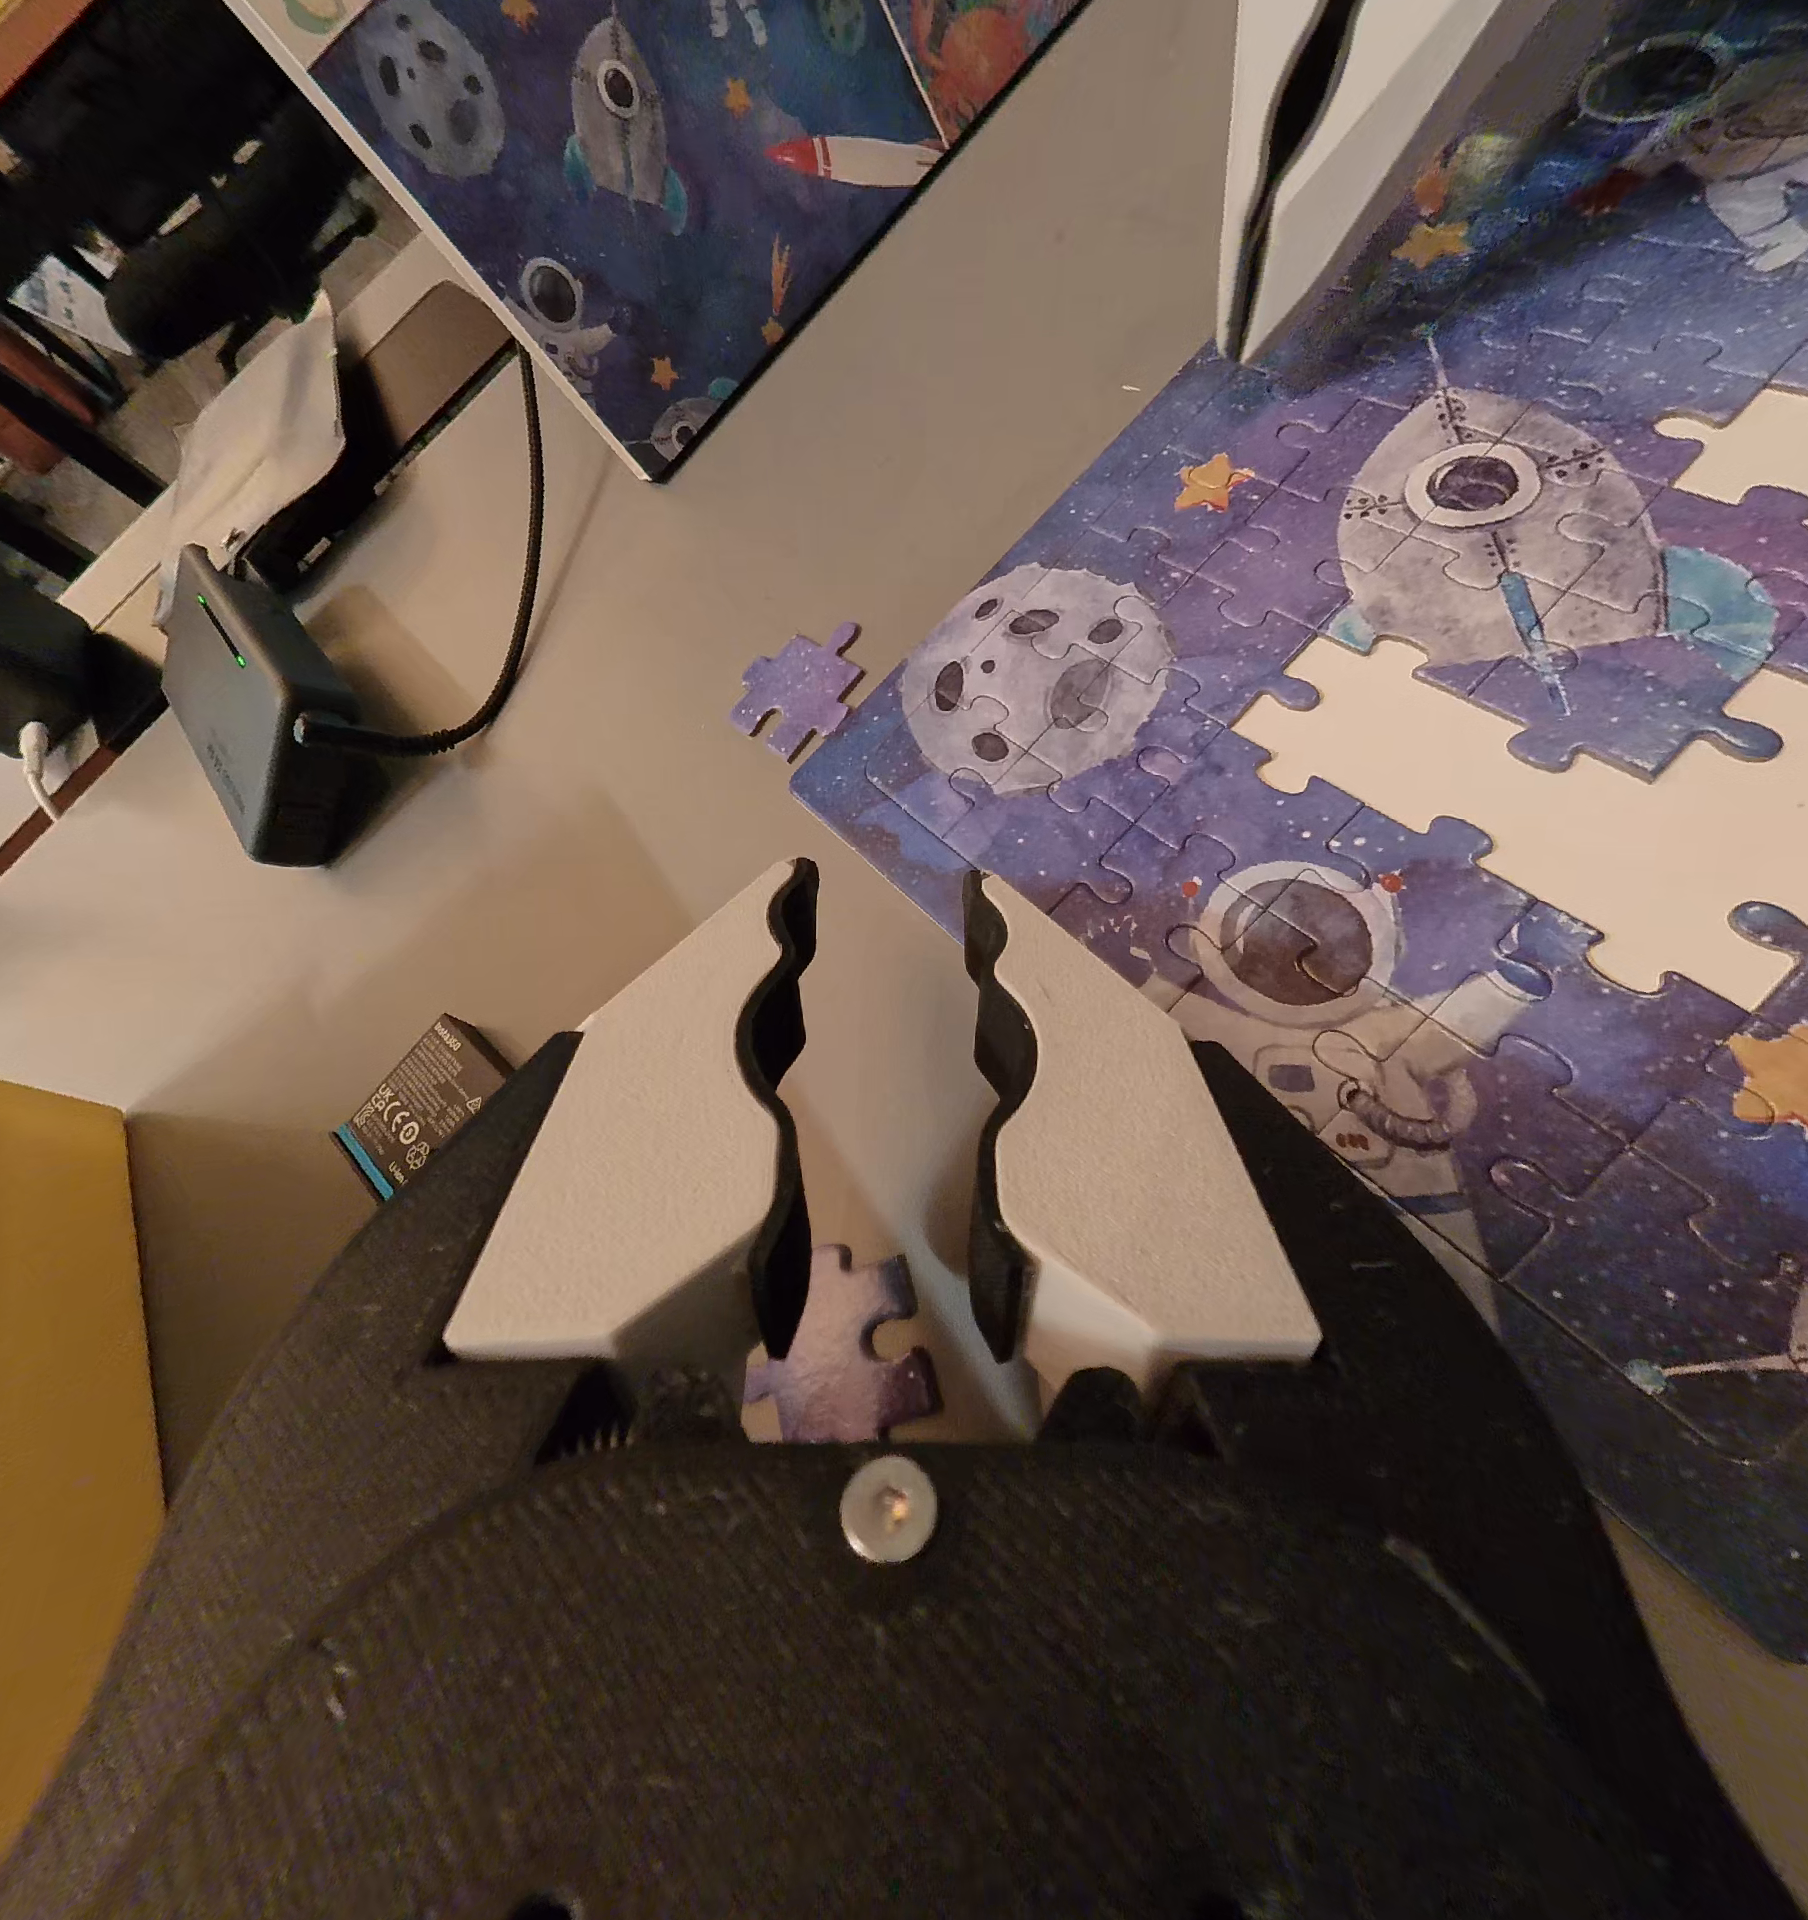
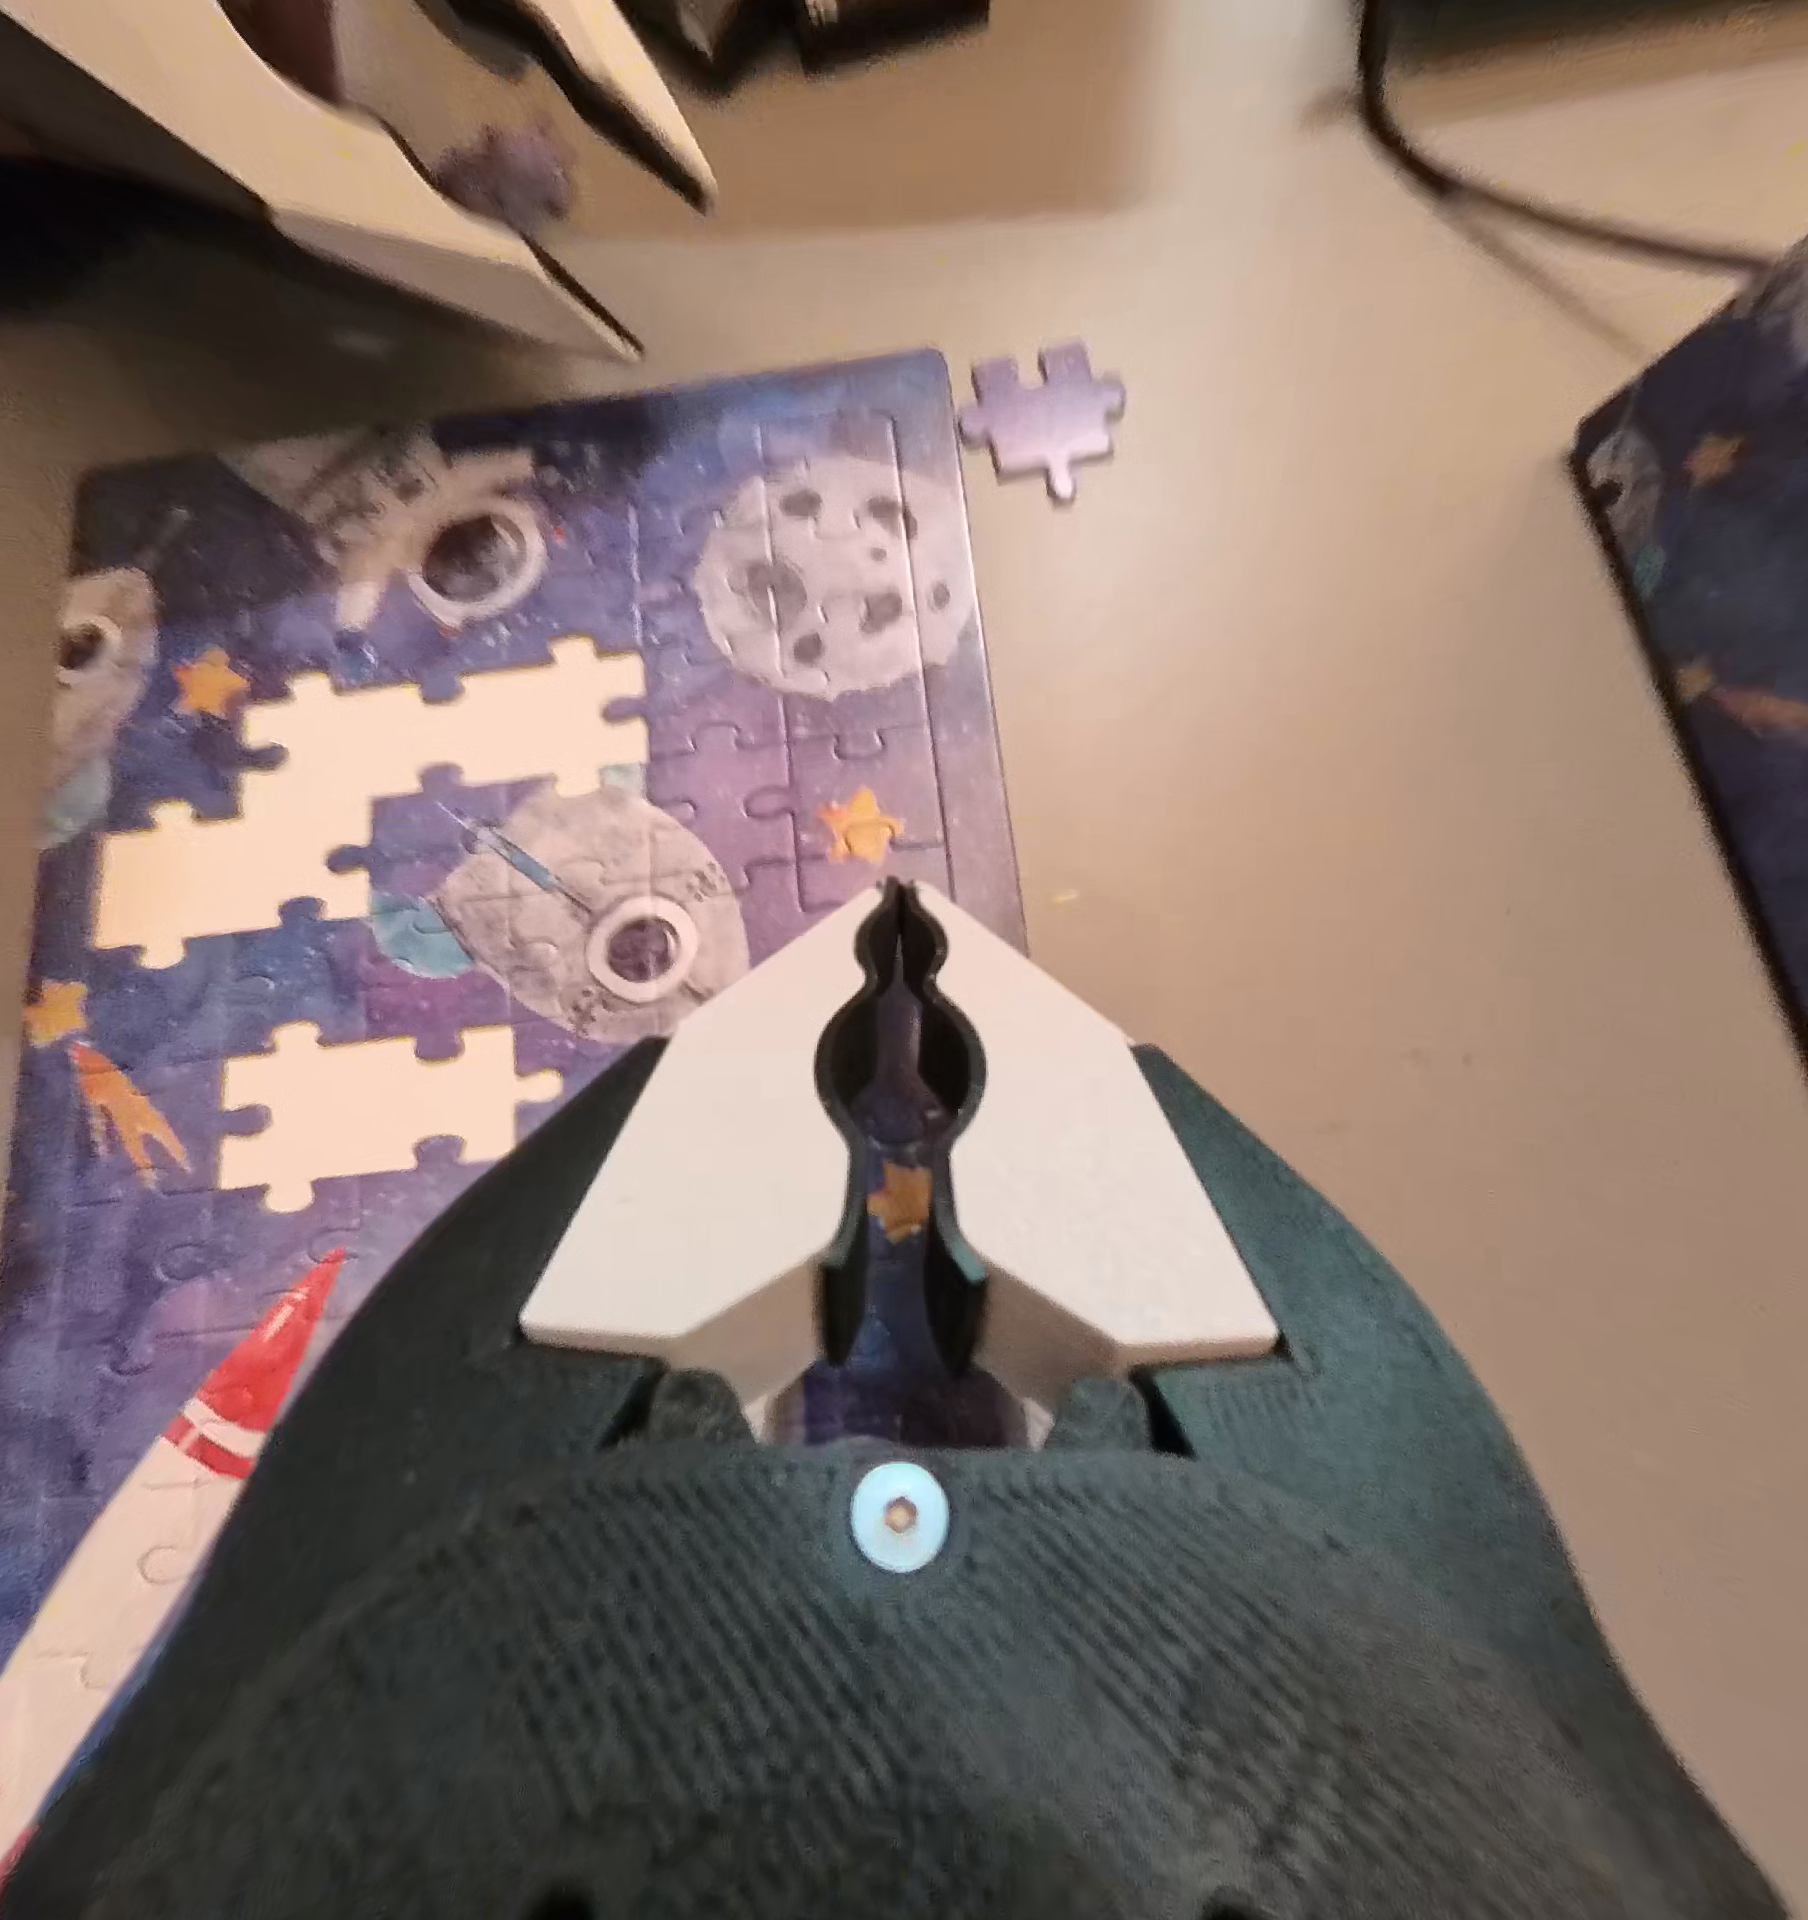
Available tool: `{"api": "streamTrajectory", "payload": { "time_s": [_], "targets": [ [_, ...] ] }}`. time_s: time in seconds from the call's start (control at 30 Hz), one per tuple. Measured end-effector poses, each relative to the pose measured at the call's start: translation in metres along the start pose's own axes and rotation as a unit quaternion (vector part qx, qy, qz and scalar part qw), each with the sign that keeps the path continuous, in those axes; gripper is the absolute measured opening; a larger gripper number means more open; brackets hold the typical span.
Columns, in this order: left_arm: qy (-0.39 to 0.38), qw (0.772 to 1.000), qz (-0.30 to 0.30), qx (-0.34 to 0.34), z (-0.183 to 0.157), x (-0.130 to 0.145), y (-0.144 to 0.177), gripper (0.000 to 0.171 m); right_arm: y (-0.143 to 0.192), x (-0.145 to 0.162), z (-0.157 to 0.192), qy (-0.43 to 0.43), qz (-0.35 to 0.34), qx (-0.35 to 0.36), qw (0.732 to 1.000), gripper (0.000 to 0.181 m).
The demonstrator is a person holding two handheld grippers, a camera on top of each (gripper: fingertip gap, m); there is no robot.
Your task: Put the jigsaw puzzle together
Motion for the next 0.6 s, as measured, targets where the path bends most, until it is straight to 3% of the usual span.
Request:
{"api": "streamTrajectory", "payload": {
  "time_s": [0.03, 0.23, 0.4, 0.53, 0.6],
  "targets": [
    [0.000, 1.000, 0.000, 0.000, 0.000, 0.000, 0.000, 0.026, -0.003, 0.009, -0.002, 0.000, 0.027, 0.004, 1.000, 0.000],
    [0.000, 1.000, -0.002, -0.005, 0.001, 0.000, 0.001, 0.025, -0.002, 0.010, -0.005, 0.004, 0.019, 0.026, 0.999, 0.000],
    [0.003, 0.999, -0.032, -0.025, 0.007, -0.012, 0.006, 0.005, 0.005, 0.013, -0.011, 0.015, 0.023, 0.078, 0.997, 0.000],
    [0.012, 0.997, -0.063, 0.045, -0.017, -0.049, 0.002, 0.000, 0.016, 0.002, -0.013, -0.038, -0.026, 0.112, 0.993, 0.000],
    [0.028, 0.992, -0.049, 0.110, -0.039, -0.064, -0.013, 0.000, 0.015, 0.002, -0.009, -0.060, -0.034, 0.114, 0.991, 0.000]
  ]
}}
Point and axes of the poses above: each gripper's, where its closed fingertips meet, y back along the fingers, x out of its underside, z = x × y across the jaws, the point moved 1 cm from there along y, back along the fingers, and after that the axes turned 7 degrees about -z, right-handed, at the moved point
